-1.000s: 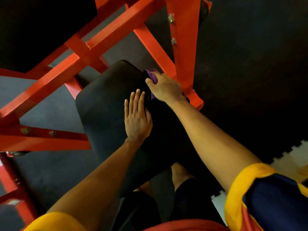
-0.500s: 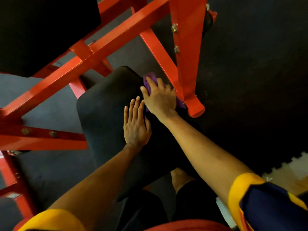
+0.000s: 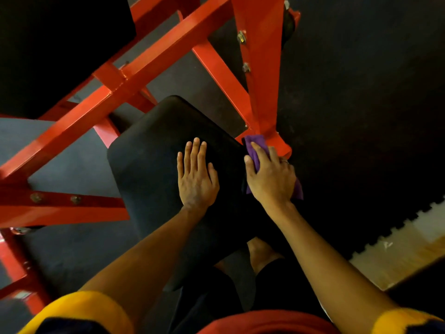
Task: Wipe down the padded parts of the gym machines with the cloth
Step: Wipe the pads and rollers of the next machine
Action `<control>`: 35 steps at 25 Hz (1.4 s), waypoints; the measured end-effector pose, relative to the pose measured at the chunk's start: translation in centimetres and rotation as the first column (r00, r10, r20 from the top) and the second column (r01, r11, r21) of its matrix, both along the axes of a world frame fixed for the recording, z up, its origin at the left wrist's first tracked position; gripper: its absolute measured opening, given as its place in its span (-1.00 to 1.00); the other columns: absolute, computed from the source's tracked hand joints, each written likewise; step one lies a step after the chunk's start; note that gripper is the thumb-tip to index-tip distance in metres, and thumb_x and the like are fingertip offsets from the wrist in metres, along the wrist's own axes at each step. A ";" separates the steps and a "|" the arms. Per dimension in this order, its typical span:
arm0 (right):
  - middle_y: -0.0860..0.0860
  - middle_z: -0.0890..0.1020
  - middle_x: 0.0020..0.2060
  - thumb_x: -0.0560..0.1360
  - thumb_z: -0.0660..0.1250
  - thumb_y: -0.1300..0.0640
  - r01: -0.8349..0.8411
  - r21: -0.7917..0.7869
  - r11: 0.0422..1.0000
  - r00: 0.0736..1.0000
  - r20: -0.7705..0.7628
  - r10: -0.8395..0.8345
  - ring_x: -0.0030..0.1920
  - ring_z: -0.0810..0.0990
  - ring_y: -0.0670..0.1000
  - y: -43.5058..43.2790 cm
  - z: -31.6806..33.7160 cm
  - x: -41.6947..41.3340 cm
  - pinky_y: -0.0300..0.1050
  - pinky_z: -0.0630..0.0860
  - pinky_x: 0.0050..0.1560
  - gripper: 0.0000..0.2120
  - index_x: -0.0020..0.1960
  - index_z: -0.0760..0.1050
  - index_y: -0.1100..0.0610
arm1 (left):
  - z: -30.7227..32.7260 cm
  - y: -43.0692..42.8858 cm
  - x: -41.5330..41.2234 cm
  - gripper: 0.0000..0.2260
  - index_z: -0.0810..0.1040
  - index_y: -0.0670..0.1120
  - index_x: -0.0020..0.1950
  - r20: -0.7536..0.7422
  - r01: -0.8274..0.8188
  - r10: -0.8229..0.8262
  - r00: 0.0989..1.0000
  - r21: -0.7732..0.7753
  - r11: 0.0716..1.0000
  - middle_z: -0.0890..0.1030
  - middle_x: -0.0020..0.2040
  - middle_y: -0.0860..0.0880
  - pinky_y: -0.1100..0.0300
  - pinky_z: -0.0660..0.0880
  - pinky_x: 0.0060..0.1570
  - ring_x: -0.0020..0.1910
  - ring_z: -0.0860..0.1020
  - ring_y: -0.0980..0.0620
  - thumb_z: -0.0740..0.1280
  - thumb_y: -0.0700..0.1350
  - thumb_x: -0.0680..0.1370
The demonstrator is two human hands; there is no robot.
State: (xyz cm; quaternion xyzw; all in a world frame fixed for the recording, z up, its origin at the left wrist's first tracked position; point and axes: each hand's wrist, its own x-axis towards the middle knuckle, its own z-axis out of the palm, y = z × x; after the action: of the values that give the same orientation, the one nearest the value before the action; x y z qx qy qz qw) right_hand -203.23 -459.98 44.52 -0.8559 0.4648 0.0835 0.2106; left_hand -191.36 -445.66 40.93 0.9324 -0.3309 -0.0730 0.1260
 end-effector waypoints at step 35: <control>0.10 -0.01 0.67 0.59 0.35 -0.07 0.184 -0.137 0.973 0.965 0.214 -0.153 0.65 -0.04 0.24 20.6 -1.2 -8.1 0.28 0.17 0.57 -0.28 0.66 0.12 -0.03 | 0.5 7.9 -4.1 -0.51 0.26 -0.20 0.60 -0.121 0.415 -0.440 0.890 -0.186 0.891 0.25 0.61 -0.15 -0.11 0.01 0.61 0.63 0.10 -0.09 0.08 -0.05 0.69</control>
State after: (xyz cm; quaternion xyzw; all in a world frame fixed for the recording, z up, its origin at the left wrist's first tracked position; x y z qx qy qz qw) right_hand -211.36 -439.35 43.34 -0.8310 0.5174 -0.0586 0.1956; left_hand -195.45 -437.71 41.44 0.8148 -0.5218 -0.1476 0.2050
